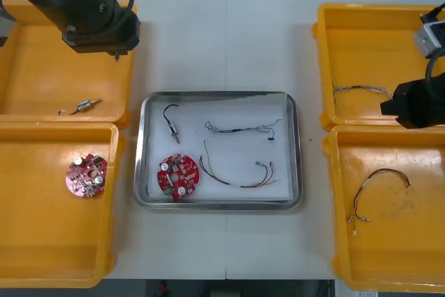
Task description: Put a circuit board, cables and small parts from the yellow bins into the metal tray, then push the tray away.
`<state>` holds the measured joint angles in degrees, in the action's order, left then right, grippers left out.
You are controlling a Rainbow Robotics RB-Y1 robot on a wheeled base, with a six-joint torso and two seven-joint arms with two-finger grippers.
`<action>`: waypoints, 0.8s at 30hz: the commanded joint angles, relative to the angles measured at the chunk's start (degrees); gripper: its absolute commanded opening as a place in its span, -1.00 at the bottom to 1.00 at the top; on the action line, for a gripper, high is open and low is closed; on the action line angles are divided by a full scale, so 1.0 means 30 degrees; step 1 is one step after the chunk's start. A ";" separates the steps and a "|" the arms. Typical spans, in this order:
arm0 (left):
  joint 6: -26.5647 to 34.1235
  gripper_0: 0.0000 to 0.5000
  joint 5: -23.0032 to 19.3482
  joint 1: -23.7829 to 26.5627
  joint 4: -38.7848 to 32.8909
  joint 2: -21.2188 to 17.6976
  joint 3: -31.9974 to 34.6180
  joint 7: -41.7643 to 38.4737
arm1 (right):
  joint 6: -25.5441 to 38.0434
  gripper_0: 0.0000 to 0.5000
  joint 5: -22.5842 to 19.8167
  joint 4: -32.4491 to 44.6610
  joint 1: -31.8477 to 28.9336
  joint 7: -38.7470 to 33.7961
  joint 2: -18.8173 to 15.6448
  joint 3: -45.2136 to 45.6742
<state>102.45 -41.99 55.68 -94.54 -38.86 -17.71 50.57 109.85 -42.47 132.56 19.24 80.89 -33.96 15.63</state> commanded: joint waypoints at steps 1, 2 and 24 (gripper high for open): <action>0.0127 -1.00 -0.0798 -0.0016 -0.2092 -0.0495 -0.1713 -0.4991 | 0.0051 1.00 -0.0257 0.1457 -0.1754 -0.0215 -0.0810 0.1527; 0.0097 -1.00 -0.0974 -0.0016 -0.2472 -0.0436 -0.2093 -0.5372 | 0.0051 1.00 -0.0228 0.1662 -0.2076 -0.0245 -0.0810 0.1644; -0.3448 -1.00 0.0608 -0.1334 -0.3849 0.1029 -0.8715 -0.7657 | 0.0051 1.00 0.1091 0.2072 -0.5328 -0.0479 -0.0781 0.2611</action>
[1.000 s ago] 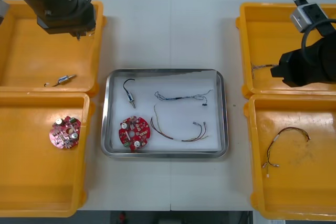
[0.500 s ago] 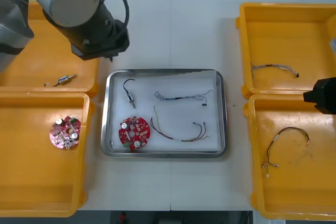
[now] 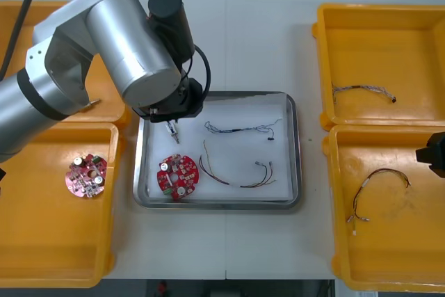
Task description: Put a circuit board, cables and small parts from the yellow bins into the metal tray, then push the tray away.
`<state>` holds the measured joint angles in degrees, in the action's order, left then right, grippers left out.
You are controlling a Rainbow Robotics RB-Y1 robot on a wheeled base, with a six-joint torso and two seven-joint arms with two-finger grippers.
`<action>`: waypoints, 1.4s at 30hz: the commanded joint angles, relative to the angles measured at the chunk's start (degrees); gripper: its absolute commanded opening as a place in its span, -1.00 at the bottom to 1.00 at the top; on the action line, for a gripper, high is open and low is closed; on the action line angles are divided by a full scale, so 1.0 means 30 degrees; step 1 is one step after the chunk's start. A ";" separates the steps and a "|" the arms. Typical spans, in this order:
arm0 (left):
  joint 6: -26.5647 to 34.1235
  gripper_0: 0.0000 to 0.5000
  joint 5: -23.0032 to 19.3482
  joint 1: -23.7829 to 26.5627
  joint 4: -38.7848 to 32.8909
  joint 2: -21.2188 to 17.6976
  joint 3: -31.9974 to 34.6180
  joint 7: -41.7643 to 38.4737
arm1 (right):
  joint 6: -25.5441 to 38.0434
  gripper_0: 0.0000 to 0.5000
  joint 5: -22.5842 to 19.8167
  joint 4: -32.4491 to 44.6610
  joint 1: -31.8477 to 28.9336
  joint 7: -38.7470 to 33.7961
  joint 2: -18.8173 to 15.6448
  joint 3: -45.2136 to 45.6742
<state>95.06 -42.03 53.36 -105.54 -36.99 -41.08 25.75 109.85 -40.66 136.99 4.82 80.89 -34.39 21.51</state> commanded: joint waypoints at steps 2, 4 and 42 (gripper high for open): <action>-0.1541 -1.00 0.0826 -0.0706 0.0084 0.0464 -0.1396 0.0674 | 0.0051 1.00 0.0635 0.0595 -0.0670 -0.0478 -0.0666 0.0709; -0.2068 -1.00 0.1089 -0.0706 0.0582 0.0640 -0.1894 0.0674 | 0.0051 1.00 0.0576 0.0536 -0.0787 -0.0478 -0.0636 0.0827; -0.1512 1.00 0.1119 -0.0677 0.0230 0.0845 -0.0751 0.0235 | 0.0051 1.00 0.0459 -0.0489 -0.1022 -0.2235 -0.0636 0.1471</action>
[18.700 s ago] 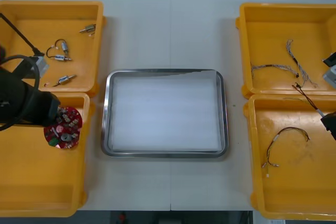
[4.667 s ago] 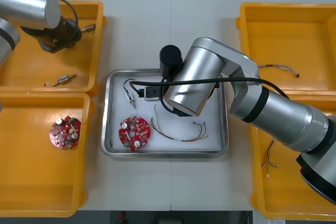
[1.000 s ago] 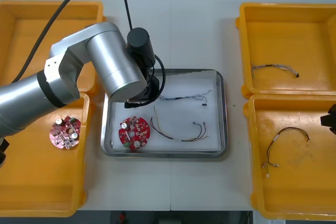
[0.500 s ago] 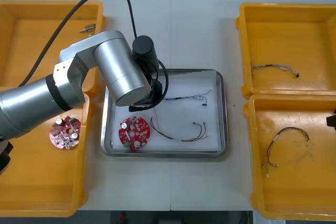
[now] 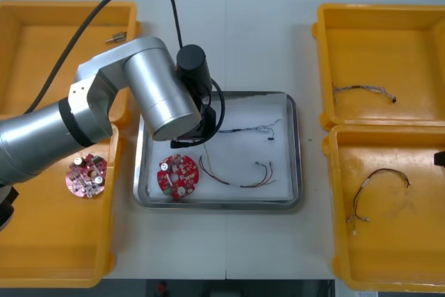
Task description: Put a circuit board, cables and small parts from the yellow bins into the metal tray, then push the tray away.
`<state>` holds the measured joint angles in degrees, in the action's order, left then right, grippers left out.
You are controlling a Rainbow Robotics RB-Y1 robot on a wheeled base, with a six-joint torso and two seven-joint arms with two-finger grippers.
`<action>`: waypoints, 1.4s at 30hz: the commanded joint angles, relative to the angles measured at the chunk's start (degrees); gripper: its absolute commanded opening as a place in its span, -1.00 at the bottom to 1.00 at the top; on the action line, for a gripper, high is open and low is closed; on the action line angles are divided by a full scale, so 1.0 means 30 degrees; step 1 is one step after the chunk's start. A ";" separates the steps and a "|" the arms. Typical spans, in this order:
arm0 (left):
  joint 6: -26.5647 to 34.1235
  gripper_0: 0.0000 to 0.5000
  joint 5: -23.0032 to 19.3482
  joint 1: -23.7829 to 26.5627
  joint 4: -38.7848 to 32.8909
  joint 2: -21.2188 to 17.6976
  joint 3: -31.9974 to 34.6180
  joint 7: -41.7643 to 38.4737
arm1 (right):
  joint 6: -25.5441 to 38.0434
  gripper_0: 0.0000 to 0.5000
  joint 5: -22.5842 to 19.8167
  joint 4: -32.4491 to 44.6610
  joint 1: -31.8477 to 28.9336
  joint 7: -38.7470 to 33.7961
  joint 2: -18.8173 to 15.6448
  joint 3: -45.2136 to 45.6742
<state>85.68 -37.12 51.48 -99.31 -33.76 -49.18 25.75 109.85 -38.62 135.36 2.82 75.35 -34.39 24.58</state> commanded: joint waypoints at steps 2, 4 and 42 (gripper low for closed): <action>0.2464 1.00 -0.0869 -0.0052 -0.2491 -0.0436 0.2711 0.0353 | 0.0051 1.00 -0.0281 0.0057 -0.0326 -0.0391 -0.0636 0.0451; 0.3313 1.00 -0.1279 -0.0052 -0.3165 -0.0699 0.3502 0.0529 | 0.0051 1.00 -0.0398 0.0116 -0.0267 -0.0391 -0.0636 0.0421; 0.8105 1.00 -0.6348 -1.1361 -0.8029 -0.6822 2.2018 1.5119 | 0.0051 1.00 -0.2537 -0.1027 1.0837 -0.0860 0.2060 -1.5135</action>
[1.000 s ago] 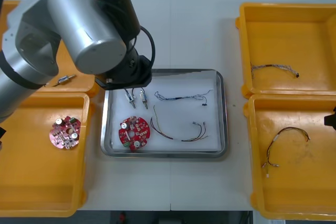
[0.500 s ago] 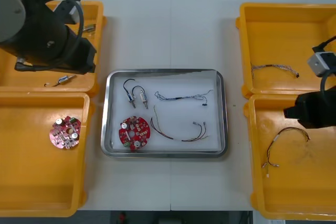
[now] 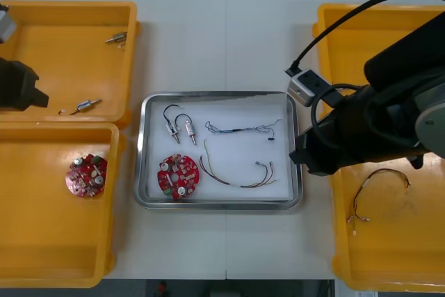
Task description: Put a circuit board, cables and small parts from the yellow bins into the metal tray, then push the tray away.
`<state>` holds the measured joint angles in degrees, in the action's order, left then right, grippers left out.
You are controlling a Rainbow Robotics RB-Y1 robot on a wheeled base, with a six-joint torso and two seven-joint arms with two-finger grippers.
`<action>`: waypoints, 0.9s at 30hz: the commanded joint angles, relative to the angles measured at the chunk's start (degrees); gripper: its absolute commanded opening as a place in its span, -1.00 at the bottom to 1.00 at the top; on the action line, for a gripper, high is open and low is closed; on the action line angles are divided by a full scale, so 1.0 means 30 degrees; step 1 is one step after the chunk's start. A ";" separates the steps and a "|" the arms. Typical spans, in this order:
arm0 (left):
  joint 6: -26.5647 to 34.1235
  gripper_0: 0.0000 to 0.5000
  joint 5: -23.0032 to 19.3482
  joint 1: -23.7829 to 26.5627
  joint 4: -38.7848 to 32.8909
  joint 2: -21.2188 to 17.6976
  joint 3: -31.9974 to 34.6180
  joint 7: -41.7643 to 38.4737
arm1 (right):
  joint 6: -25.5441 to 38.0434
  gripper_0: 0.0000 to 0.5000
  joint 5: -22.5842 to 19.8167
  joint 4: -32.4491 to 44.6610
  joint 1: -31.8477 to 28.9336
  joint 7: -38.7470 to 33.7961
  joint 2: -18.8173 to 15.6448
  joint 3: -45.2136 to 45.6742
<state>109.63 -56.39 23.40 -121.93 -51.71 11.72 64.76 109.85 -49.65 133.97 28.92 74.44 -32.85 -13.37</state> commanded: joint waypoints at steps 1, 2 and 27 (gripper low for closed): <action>0.0122 1.00 0.0107 -0.2204 -0.0488 -0.0840 0.1896 0.2289 | 0.0051 1.00 0.1287 -0.0710 0.2313 -0.0555 0.1692 -0.2780; 0.0122 1.00 0.0224 -0.2614 -0.0488 -0.0840 0.2159 0.2699 | 0.0051 1.00 0.1521 -0.0944 0.2694 -0.0526 0.1956 -0.3337; 0.0122 1.00 0.0253 -0.5632 -0.0371 -0.0781 0.4034 0.4692 | -0.1577 1.00 0.4392 -0.3669 0.6473 0.4073 0.2952 -1.3679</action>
<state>109.65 -54.59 6.38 -121.96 -51.79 21.26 73.41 107.43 -37.25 123.44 46.33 84.57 -25.74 -51.61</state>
